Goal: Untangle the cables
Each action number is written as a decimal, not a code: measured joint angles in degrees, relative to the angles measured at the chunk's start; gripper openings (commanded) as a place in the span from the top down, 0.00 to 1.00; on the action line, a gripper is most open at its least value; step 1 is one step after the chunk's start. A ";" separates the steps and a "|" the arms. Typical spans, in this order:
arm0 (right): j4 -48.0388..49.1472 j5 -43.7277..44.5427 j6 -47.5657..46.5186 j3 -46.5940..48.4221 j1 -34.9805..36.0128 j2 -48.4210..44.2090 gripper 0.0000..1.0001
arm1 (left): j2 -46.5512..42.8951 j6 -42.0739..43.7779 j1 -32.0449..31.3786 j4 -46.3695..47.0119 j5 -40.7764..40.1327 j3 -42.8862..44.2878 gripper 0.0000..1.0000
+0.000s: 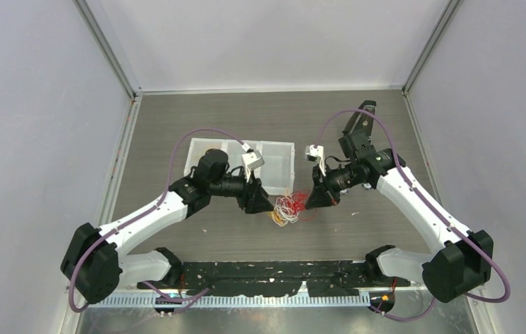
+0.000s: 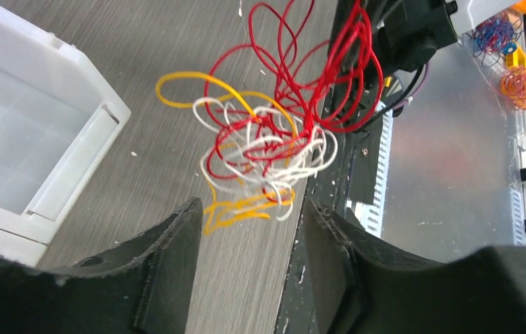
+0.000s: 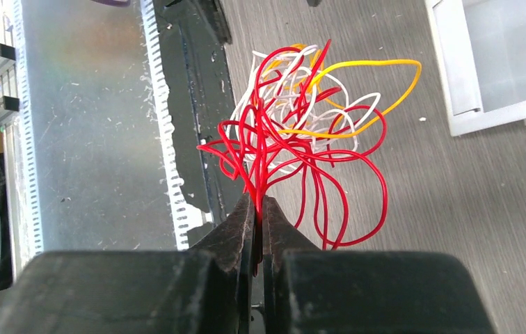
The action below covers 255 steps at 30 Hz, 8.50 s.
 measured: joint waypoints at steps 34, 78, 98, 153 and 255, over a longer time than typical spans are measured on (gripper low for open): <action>5.42 -1.11 6.97 -1.77 4.02 -0.87 0.95 | -5.09 6.10 -4.26 6.69 -1.49 -2.58 0.41; 3.34 8.83 0.24 -2.19 -3.52 13.14 0.91 | -21.70 22.21 -5.44 -9.31 -6.69 10.95 1.00; 2.56 30.34 -9.07 -5.77 -6.56 21.51 0.92 | -12.74 9.66 8.02 -11.19 -12.11 53.29 1.00; -3.74 2.86 -17.25 13.03 10.10 -13.35 0.94 | 7.17 43.43 -5.40 -5.01 11.89 12.90 0.45; 0.11 -1.31 -15.30 11.17 16.13 -25.20 0.95 | 0.07 21.81 -17.51 27.56 3.17 -4.13 0.51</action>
